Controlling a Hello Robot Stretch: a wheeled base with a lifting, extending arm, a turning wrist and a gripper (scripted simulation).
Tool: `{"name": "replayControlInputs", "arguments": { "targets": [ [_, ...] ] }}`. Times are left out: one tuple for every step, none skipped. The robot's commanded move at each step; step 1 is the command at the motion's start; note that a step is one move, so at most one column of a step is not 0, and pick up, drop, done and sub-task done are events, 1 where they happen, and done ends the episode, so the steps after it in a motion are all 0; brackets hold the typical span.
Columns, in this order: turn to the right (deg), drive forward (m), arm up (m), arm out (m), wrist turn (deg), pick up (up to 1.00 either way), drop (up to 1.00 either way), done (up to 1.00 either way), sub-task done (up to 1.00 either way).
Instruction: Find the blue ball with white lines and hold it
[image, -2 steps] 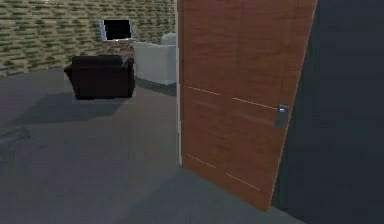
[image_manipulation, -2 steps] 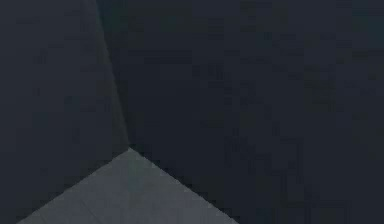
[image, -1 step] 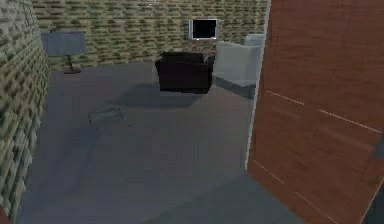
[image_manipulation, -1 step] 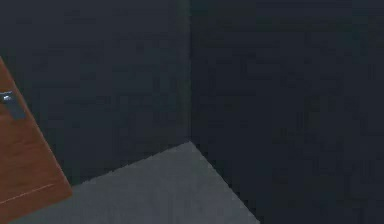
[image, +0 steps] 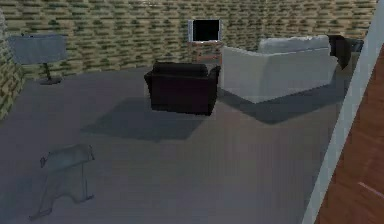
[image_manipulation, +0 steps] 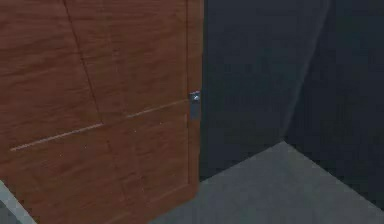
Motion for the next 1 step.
{"name": "replayControlInputs", "arguments": {
  "targets": [
    [0.0, 0.75, 0.00, 0.00, 0.0, 0.00, 0.00, 0.00, 0.00]
  ]
}}
